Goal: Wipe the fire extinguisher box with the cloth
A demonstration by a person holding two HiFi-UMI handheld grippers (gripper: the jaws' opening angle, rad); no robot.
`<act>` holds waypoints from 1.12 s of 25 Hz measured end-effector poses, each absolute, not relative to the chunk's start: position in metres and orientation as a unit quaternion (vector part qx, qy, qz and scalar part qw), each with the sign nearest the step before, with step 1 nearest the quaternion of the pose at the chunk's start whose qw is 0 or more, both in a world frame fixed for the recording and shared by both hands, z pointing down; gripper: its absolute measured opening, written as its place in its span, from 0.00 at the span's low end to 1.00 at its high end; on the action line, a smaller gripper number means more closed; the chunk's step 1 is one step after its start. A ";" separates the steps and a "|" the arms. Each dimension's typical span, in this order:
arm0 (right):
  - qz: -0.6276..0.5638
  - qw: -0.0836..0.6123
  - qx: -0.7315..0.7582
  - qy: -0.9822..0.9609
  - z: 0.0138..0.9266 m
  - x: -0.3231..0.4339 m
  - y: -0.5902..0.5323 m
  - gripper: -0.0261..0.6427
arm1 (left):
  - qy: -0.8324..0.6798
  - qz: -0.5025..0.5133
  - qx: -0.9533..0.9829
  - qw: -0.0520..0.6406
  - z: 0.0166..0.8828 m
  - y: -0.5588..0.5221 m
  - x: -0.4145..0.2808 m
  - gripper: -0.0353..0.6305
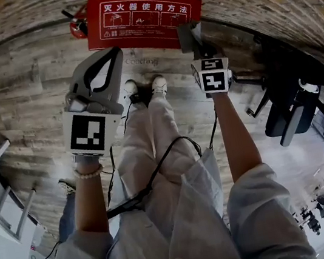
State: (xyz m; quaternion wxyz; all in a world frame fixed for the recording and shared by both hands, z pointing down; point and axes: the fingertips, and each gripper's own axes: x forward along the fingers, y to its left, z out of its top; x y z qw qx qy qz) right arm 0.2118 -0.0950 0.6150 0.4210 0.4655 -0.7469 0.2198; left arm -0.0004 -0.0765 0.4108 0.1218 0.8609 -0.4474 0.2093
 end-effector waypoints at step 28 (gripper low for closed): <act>0.043 0.220 0.483 -0.846 0.259 0.142 -0.112 0.07 | -0.448 0.183 0.875 0.007 0.191 -0.061 -0.016 0.05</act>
